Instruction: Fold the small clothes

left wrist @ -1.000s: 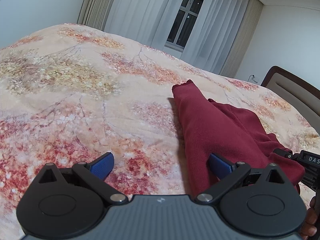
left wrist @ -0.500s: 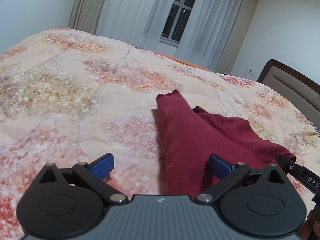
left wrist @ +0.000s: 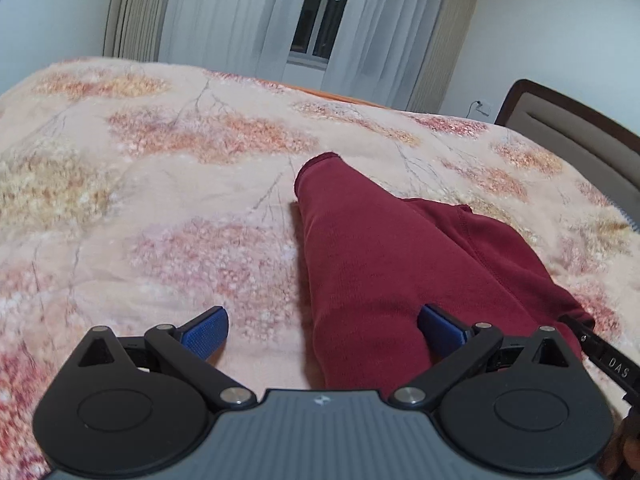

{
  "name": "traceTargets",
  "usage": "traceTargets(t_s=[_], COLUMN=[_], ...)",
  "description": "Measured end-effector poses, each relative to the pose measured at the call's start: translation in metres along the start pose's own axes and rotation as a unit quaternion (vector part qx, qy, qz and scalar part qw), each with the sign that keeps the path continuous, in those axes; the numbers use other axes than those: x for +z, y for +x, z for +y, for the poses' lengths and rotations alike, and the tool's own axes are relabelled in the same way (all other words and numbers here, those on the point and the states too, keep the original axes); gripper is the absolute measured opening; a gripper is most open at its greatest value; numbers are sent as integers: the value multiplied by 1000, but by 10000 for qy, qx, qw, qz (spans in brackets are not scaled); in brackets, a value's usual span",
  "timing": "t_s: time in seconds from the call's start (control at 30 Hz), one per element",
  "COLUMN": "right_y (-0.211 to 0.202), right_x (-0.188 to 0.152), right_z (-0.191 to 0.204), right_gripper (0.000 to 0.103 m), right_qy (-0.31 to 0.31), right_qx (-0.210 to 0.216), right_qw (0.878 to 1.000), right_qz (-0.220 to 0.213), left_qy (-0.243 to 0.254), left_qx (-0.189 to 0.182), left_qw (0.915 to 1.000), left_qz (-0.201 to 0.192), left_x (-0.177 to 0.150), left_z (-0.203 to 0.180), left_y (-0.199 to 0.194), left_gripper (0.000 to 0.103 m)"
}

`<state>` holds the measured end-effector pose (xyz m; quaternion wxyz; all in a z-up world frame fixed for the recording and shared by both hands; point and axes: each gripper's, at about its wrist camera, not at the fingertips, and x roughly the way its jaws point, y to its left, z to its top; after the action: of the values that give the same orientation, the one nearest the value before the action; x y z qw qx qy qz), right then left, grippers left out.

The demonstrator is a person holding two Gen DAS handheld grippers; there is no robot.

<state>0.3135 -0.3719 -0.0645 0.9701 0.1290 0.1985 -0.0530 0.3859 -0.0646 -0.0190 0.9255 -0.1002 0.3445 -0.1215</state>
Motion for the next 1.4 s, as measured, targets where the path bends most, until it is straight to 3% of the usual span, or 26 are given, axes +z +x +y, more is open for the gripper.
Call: traceTargets(t_s=[0.1, 0.17, 0.2, 0.33, 0.4, 0.47, 0.53, 0.6, 0.7, 0.83, 1.0, 1.2, 1.37, 1.4], right_y=[-6, -7, -7, 19, 43, 62, 71, 65, 53, 63, 68, 64, 44, 38], right_x=[5, 15, 21, 43, 48, 47, 44, 44, 48, 42, 36, 36, 37, 36], right_z=[-3, -6, -8, -16, -21, -25, -27, -23, -15, -15, -20, -18, -5, -2], right_gripper=[35, 59, 65, 71, 61, 14, 6, 4, 4, 4, 9, 44, 90, 94], right_qy=[27, 64, 103, 166, 174, 248, 318, 116, -255, -270, -211, -250, -479, -514], right_qx=[247, 287, 277, 360, 395, 380, 478, 484, 170, -111, -107, -214, -221, -203], right_qw=[9997, 9994, 9991, 9992, 9986, 9971, 9954, 9973, 9995, 9993, 9990, 9990, 9986, 9985], right_qz=[-78, -208, -289, -56, 305, 610, 769, 541, 26, 219, 378, 319, 11, -53], left_qy=[-28, 69, 106, 113, 46, -48, -155, -178, -154, 8, 24, 64, 9, 7], left_qx=[9, 15, 36, 224, 323, 355, 272, 282, 239, 232, 266, 295, 306, 291], left_qw=[10000, 9998, 9996, 9990, 9988, 9992, 9994, 9994, 9995, 9997, 9996, 9995, 9995, 9996], left_qz=[-18, -160, -246, -359, -353, -203, -140, -131, -138, -95, -34, -37, -1, 7], left_x=[5, 12, 17, 34, 38, 39, 35, 32, 33, 36, 31, 33, 35, 35], left_z=[4, 3, 2, 1, 3, 7, 11, 13, 13, 4, 4, 5, 3, 3], left_y=[-6, -12, -14, -6, 4, 14, 20, 21, 20, 26, 31, 28, 23, 20], left_gripper=[103, 103, 103, 103, 103, 103, 103, 102, 103, 103, 103, 102, 103, 103])
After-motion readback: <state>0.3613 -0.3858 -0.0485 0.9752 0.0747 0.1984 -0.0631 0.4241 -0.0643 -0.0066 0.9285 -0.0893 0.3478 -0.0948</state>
